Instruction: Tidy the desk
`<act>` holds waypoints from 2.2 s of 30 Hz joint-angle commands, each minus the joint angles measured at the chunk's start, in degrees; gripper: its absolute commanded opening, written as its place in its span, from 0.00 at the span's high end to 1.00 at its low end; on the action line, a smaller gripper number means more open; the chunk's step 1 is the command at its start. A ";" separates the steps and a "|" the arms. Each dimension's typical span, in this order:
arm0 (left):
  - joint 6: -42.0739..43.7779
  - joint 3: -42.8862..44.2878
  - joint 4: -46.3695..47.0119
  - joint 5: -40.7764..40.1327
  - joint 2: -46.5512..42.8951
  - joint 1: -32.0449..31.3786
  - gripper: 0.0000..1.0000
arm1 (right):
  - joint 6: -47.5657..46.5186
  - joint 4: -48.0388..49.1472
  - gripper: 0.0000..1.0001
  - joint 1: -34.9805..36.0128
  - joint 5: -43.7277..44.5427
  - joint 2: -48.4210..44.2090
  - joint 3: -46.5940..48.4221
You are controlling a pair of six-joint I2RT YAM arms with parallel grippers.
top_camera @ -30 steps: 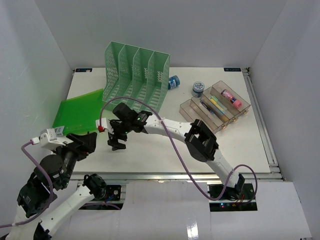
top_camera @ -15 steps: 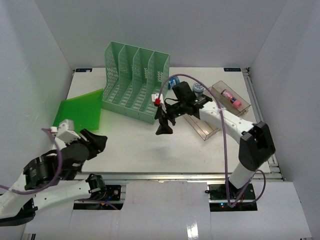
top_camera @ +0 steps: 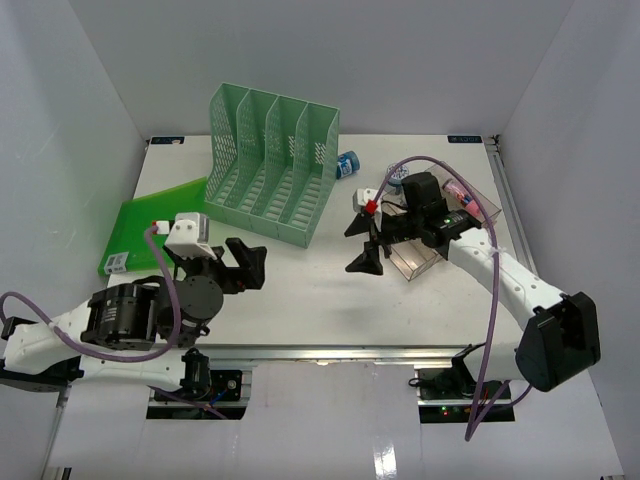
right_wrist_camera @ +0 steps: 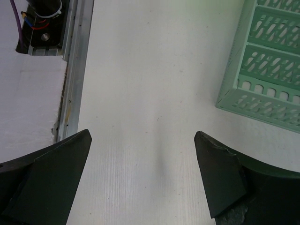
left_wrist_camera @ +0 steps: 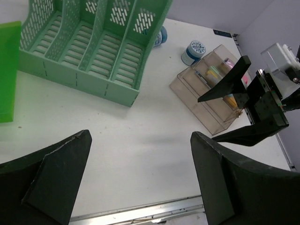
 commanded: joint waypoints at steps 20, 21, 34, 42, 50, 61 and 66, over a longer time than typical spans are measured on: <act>27.83 -0.33 25.05 48.28 16.62 54.53 0.13 | 7.52 13.06 0.04 -22.59 -13.11 -15.05 -12.71; 26.13 -1.84 22.63 50.17 14.84 57.77 0.16 | 7.75 13.20 0.04 -23.08 -13.13 -15.19 -12.82; 27.63 -22.71 10.52 73.57 11.03 95.43 0.30 | 8.75 13.37 0.05 -23.95 -14.33 -16.26 -13.06; 28.89 -18.89 10.38 68.59 21.19 99.65 0.23 | 9.37 13.38 0.05 -24.31 -16.20 -18.73 -12.90; 33.64 -17.83 15.51 63.75 35.20 101.21 0.11 | 9.79 13.39 0.05 -24.55 -17.28 -19.95 -12.98; 40.92 -22.23 27.11 61.38 31.57 101.56 0.11 | 9.72 13.29 0.06 -24.84 -18.08 -20.50 -12.98; 47.05 -24.05 30.06 63.41 33.14 101.56 0.17 | 9.67 13.33 0.06 -24.93 -17.98 -20.37 -13.06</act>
